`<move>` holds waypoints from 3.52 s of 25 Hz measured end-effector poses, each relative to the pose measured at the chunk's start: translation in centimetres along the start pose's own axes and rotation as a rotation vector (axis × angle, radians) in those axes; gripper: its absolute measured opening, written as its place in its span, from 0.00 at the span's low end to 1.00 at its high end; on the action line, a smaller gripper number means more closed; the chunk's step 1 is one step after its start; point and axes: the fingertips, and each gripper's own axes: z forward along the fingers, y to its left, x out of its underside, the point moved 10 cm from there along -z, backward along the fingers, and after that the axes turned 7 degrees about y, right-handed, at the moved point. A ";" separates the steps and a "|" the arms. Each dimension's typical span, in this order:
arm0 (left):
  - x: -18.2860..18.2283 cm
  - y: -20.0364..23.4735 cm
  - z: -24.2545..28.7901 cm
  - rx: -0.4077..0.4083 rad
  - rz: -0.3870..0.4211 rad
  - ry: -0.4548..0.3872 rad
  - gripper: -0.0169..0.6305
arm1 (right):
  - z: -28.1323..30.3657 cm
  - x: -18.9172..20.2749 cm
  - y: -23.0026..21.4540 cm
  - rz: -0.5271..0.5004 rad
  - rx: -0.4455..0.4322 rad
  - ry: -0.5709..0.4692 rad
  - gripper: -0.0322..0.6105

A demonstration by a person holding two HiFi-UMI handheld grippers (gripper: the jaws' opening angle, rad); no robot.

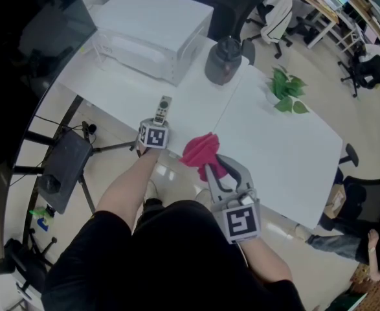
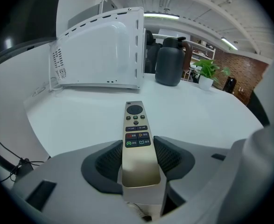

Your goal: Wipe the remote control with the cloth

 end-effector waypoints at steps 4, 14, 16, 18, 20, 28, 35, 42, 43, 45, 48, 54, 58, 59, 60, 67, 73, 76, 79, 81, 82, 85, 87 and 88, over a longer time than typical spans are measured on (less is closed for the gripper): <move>-0.1 0.0 0.0 -0.007 0.012 0.003 0.36 | 0.0 -0.2 0.0 0.002 0.002 -0.002 0.17; 0.4 0.5 -2.3 -0.003 0.043 -0.079 0.36 | 0.2 -0.2 -0.5 0.025 0.013 -0.026 0.17; 0.8 0.8 -3.2 -0.012 0.040 -0.094 0.36 | 0.1 -0.3 -0.7 0.029 0.020 -0.031 0.17; 1.1 1.3 -4.2 -0.026 0.029 -0.128 0.36 | 0.1 -0.3 -1.0 0.029 0.030 -0.032 0.17; 1.3 1.4 -5.6 -0.014 0.020 -0.172 0.36 | 0.3 -0.1 -1.5 0.036 0.042 -0.029 0.17; 1.6 0.7 -13.2 0.062 0.011 -0.339 0.36 | 1.5 1.7 -4.1 0.080 0.109 0.018 0.17; 2.1 -0.5 -18.7 0.106 0.025 -0.437 0.36 | 4.4 5.4 -7.4 0.152 0.196 0.148 0.17; 2.2 -1.7 -21.9 0.107 0.066 -0.471 0.36 | 8.4 11.1 -9.7 0.185 0.224 0.306 0.17; 2.1 -1.9 -22.3 0.104 0.076 -0.476 0.36 | 9.0 11.9 -9.9 0.187 0.226 0.330 0.17; 2.0 -2.3 -22.7 0.098 0.095 -0.484 0.36 | 10.2 13.5 -10.2 0.187 0.230 0.379 0.17; 2.1 -2.5 -23.2 0.091 0.108 -0.486 0.36 | 11.7 16.0 -10.7 0.193 0.232 0.459 0.17; 2.6 -2.3 -23.2 0.071 0.113 -0.470 0.36 | 13.3 19.2 -11.1 0.189 0.228 0.599 0.19; 2.8 -2.3 -23.1 0.067 0.117 -0.459 0.36 | 14.1 20.3 -11.1 0.188 0.213 0.646 0.19; 2.8 -2.4 -23.1 0.068 0.119 -0.458 0.36 | 14.2 20.4 -11.1 0.188 0.211 0.653 0.19; 2.7 -2.5 -23.0 0.069 0.121 -0.457 0.36 | 14.4 20.5 -11.2 0.189 0.209 0.659 0.19; 2.2 -2.9 -23.0 0.071 0.137 -0.466 0.36 | 13.9 20.4 -11.3 0.201 0.213 0.651 0.25; 1.3 -3.4 -23.1 0.089 0.154 -0.498 0.36 | 10.8 17.2 -10.9 0.220 0.209 0.475 0.28; 0.6 -4.1 -23.6 0.104 0.175 -0.522 0.36 | 8.8 12.6 -9.7 0.209 0.189 0.326 0.28; -0.2 -4.9 -24.3 0.126 0.203 -0.552 0.36 | 7.0 7.7 -8.0 0.175 0.152 0.188 0.28; -0.7 -5.5 -24.9 0.146 0.221 -0.575 0.36 | 5.8 4.7 -6.9 0.151 0.132 0.106 0.28; -1.0 -5.8 -25.3 0.157 0.231 -0.586 0.36 | 5.2 3.4 -6.3 0.143 0.123 0.071 0.28; -1.7 -6.7 -26.6 0.185 0.263 -0.618 0.36 | 3.6 0.2 -4.9 0.124 0.095 -0.018 0.28; -2.0 -7.2 -27.3 0.200 0.288 -0.632 0.36 | 2.7 -1.2 -4.1 0.114 0.075 -0.065 0.28; -2.1 -7.4 -27.6 0.207 0.301 -0.639 0.36 | 2.5 -1.5 -3.8 0.104 0.065 -0.091 0.28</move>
